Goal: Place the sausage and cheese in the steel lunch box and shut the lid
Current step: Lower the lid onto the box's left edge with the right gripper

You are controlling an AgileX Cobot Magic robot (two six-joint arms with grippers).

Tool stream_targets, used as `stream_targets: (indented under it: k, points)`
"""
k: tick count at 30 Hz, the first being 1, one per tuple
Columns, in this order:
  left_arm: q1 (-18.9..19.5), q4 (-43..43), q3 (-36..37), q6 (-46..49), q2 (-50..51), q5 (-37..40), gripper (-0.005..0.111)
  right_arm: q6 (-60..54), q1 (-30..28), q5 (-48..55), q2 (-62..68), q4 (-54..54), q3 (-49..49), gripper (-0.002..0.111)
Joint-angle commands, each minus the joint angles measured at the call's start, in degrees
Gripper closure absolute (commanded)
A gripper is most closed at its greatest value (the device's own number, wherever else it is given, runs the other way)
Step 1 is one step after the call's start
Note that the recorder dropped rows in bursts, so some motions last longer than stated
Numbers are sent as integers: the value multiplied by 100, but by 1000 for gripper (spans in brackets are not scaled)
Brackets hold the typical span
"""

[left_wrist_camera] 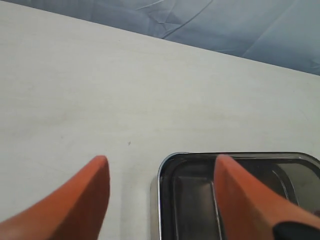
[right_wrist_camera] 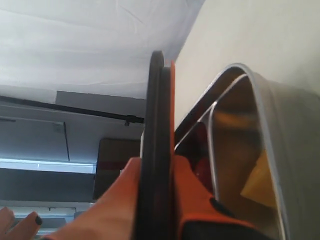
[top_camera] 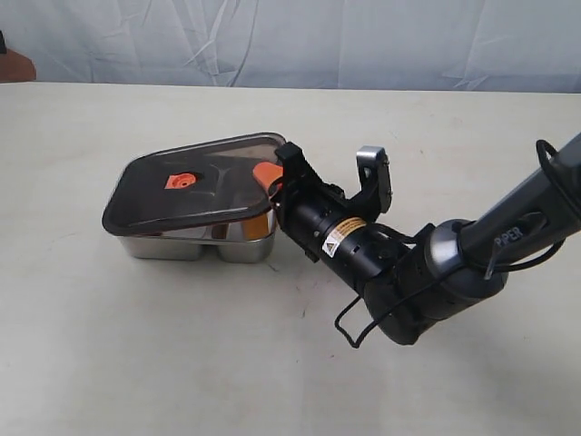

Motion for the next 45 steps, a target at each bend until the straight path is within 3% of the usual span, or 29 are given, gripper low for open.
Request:
stream_targets:
  k: [1,4,9,11,31,40,45]
  points:
    - [13,0,2,31,-1,-46,48,152,3,276,6,-177,20,109]
    - [13,0,2,31,-1,-46,48,152,3,244,6,-278,20,102]
    - [13,0,2,31,-1,-46,48,152,3,244,6,-332,20,70]
    - [13,0,2,21,-1,-46,48,152,3,244,6,-355,20,66]
    - [13,0,2,21,-1,-46,48,151,-8,207,-128,-1029,20,66]
    - [13,0,2,21,-1,-46,48,86,-8,1254,-386,-1213,20,66]
    - [13,0,2,21,-1,-46,48,-47,-8,1225,-542,-1280,20,66]
